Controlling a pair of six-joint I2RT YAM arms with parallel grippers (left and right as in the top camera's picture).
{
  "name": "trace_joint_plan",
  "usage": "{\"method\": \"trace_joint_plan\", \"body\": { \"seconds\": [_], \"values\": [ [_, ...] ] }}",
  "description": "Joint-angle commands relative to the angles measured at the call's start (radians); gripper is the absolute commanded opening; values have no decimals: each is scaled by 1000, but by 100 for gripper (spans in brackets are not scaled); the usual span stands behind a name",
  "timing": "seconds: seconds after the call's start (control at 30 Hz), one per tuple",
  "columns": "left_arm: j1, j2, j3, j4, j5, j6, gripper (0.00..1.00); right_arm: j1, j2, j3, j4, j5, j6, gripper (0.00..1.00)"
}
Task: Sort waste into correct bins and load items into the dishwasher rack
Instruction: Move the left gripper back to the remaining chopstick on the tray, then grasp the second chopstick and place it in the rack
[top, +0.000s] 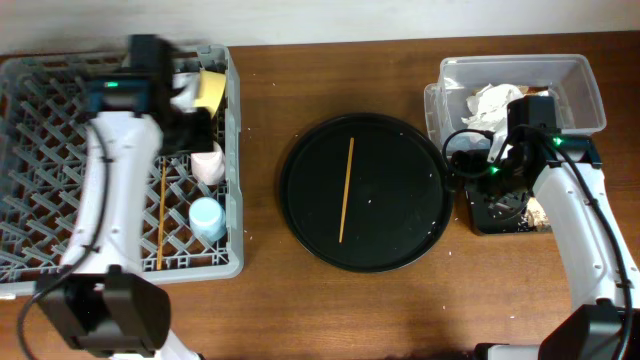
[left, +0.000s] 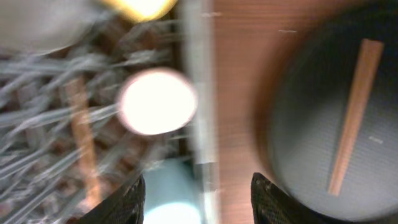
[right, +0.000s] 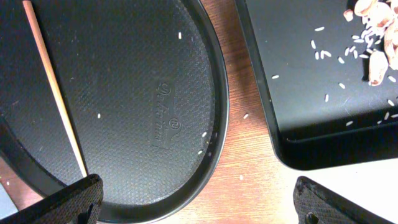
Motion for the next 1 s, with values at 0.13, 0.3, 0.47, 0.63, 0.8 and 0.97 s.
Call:
{"method": "trace_joint_plan", "body": {
  "seconds": [0.13,0.3,0.47,0.63,0.8,0.97],
  "values": [
    [-444,157,2,127,9,-86,53,-3,4,-5,-8,-2,1,98],
    [-552,319,2,227,-8,-267,39,-3,4,-5,-7,-2,1,98],
    [-581,408,2,267,-148,-389,30,-3,4,-5,-10,-2,1,98],
    [-584,481,2,293,-179,-422,31,-3,4,-5,-11,-2,1,98],
    [-585,488,2,311,-171,-422,30,-3,4,-5,-10,-2,1,98],
    [-605,512,2,323,-173,-422,1,-3,4,-5,-11,-2,1,99]
  ]
}}
